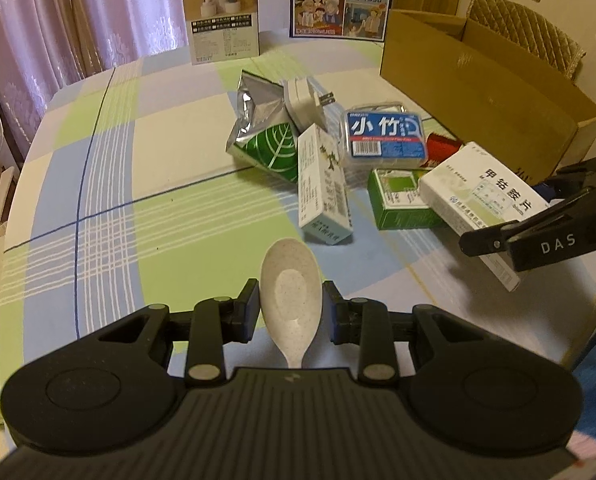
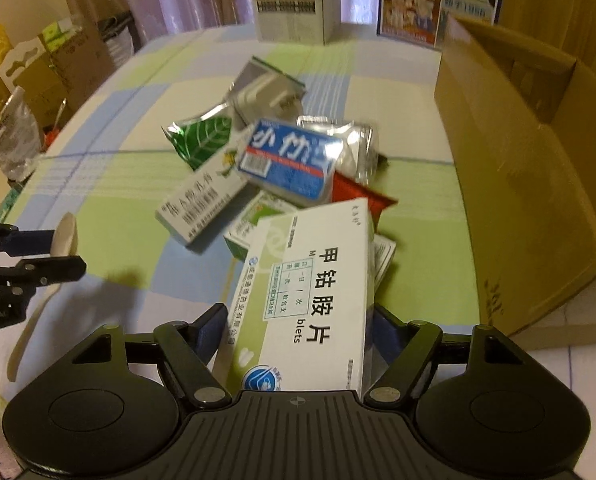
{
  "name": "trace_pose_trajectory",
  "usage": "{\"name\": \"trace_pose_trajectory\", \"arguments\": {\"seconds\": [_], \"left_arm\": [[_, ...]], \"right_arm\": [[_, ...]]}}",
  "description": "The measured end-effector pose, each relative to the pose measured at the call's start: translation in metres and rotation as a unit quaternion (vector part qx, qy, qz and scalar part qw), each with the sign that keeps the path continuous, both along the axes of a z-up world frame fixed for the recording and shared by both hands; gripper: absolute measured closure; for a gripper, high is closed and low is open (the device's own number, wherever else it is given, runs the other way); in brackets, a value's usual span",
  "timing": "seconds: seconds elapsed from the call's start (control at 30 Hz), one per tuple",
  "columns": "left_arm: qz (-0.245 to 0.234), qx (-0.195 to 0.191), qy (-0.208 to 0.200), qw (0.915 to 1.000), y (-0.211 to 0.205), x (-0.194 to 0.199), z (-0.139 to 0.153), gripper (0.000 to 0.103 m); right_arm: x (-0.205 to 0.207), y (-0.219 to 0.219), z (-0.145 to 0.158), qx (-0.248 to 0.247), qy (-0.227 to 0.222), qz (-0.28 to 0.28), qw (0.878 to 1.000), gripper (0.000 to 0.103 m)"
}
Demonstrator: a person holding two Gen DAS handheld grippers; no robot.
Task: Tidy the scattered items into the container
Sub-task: 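Lift and carry spoon and white box toward the cardboard box with both tools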
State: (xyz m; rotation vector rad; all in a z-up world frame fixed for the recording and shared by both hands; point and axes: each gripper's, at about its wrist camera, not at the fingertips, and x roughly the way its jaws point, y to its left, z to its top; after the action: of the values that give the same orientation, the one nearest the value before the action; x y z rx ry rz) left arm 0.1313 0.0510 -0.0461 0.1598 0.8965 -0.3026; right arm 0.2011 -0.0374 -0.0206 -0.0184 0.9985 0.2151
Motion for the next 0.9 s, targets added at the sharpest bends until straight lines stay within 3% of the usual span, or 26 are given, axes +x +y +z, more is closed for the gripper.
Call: {"name": "trace_pose_trajectory", "arguments": {"seconds": [0.53,0.9], "left_arm": [[-0.005,-0.005,-0.017,0.9998,-0.016,-0.007,0.026,0.076],[-0.018,-0.009,-0.032,0.9993,-0.041,0.001,0.052,0.076]], "right_arm": [[-0.009,-0.006,0.022,0.025,-0.02,0.0,0.999,0.032],[-0.01,-0.022,0.061,0.032,-0.064,-0.008,0.997,0.032]]}}
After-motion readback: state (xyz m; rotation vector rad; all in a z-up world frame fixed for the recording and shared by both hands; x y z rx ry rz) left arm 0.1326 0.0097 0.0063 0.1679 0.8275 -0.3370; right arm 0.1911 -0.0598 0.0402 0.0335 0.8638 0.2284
